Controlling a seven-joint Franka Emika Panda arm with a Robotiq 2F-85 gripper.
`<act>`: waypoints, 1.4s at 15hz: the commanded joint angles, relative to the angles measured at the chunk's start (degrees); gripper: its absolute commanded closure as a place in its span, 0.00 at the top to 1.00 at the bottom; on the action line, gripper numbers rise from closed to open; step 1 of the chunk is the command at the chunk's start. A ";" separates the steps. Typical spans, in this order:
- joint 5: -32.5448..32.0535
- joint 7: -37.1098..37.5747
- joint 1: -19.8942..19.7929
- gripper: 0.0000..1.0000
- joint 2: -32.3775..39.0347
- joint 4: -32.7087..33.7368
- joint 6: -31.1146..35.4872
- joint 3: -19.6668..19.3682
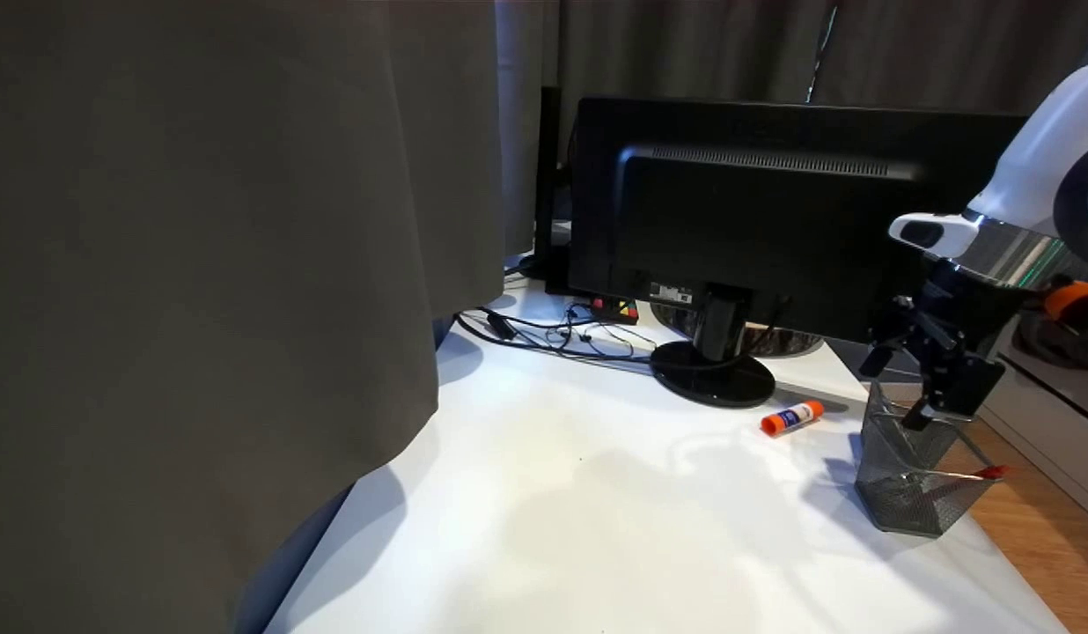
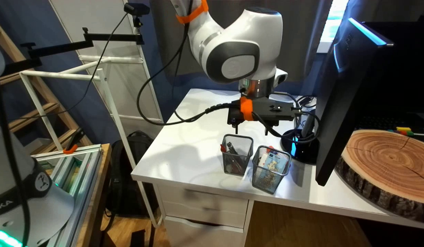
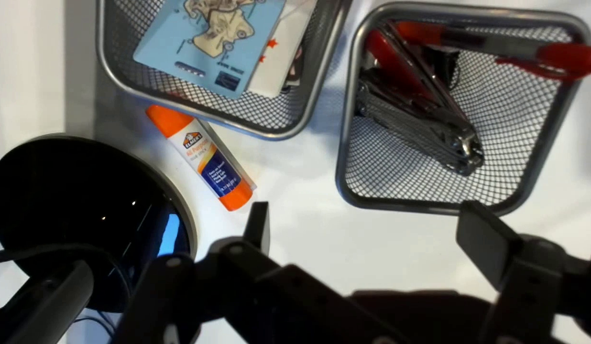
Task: Pour the content of the bin onto the table
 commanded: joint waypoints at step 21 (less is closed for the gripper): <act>-5.35 1.49 6.66 0.02 0.96 7.15 6.52 2.85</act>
